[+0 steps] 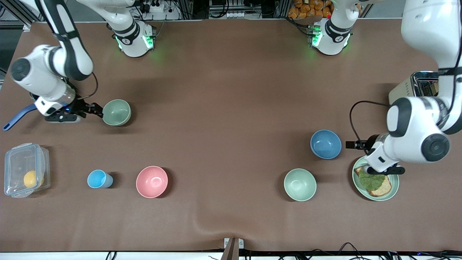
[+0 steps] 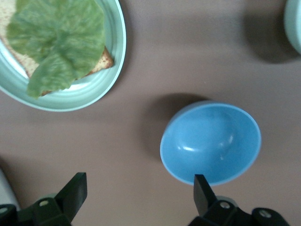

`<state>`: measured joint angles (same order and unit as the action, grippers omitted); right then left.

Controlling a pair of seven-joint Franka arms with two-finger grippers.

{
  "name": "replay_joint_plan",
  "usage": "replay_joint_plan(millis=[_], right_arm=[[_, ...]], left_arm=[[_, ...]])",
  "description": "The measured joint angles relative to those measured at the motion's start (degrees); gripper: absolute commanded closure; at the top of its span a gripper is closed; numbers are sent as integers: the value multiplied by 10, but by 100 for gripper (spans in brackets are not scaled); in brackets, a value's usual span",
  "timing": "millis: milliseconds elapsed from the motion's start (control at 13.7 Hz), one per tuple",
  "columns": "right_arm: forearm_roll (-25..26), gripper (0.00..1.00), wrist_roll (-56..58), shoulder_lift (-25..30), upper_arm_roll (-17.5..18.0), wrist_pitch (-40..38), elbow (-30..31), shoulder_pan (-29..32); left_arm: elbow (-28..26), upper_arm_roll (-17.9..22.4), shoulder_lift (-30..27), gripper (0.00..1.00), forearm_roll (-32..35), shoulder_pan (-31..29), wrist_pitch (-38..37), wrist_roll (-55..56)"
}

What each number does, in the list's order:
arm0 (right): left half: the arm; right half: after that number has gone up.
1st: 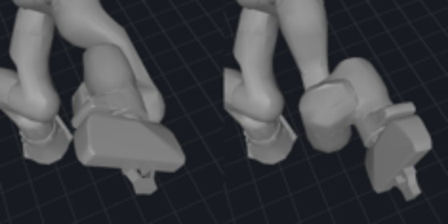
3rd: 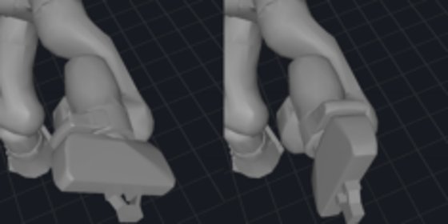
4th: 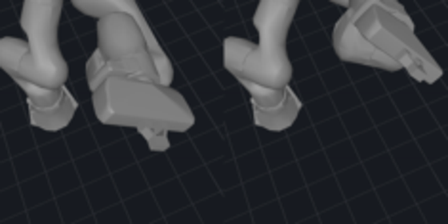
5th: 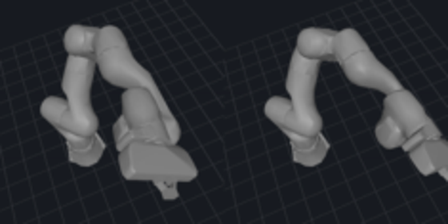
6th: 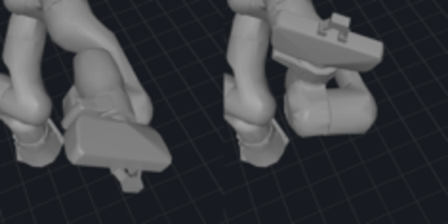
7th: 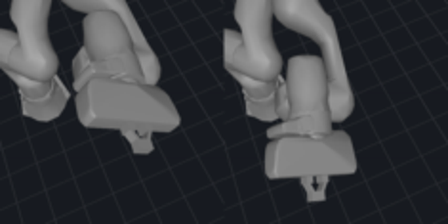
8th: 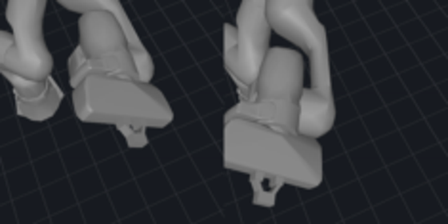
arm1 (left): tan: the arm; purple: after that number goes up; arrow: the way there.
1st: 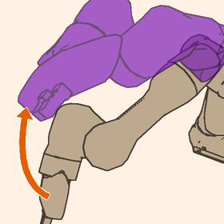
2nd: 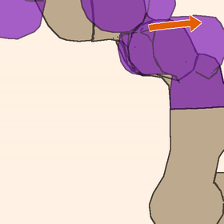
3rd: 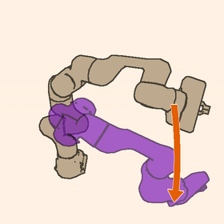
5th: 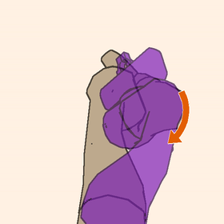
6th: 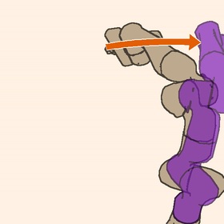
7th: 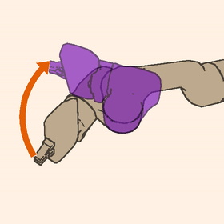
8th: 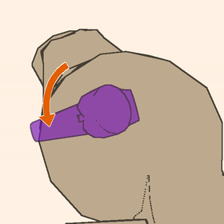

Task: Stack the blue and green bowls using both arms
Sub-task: 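Grasp the green bowl with the right gripper while the left gripper grasps the blue bowl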

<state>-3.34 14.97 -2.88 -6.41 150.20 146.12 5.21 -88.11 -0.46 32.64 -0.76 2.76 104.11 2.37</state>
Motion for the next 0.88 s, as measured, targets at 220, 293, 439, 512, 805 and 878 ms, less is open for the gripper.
replay_joint_plan(millis=[220,293,439,512,805,878], right_arm=[[0,51,6,-31,0,32,7,0],[-1,56,7,-37,0,46,10,0],[-1,96,8,-50,1,72,19,0],[-1,100,8,-56,1,82,23,0],[-4,100,8,-58,5,78,24,-2],[-10,100,7,-51,6,62,22,-2]], left_arm=[[-1,-1,29,0,0,3,11,14],[-1,-1,36,0,0,4,11,20],[-3,-2,46,0,0,7,11,24],[-5,-2,50,0,0,8,13,24],[-19,-2,67,0,0,11,40,31],[-22,-2,69,0,0,11,42,32]])
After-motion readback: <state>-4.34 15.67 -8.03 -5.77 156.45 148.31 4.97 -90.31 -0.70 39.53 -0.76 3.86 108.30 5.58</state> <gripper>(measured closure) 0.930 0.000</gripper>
